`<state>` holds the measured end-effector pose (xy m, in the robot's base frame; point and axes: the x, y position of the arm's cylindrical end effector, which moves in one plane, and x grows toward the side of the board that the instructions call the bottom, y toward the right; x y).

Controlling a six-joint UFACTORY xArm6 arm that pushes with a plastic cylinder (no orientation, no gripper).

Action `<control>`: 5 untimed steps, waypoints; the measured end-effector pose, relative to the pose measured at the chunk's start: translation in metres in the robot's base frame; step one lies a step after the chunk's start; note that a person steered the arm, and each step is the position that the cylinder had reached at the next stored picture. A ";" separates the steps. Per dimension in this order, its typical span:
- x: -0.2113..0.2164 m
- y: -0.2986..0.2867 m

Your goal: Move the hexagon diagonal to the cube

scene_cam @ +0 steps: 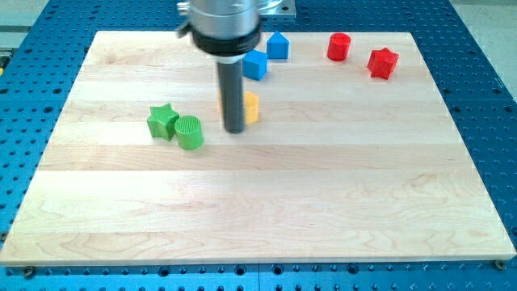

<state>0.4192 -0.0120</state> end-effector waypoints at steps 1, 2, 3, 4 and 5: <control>-0.006 0.047; -0.031 0.050; 0.001 0.048; 0.006 -0.002; -0.025 -0.007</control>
<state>0.3939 -0.0186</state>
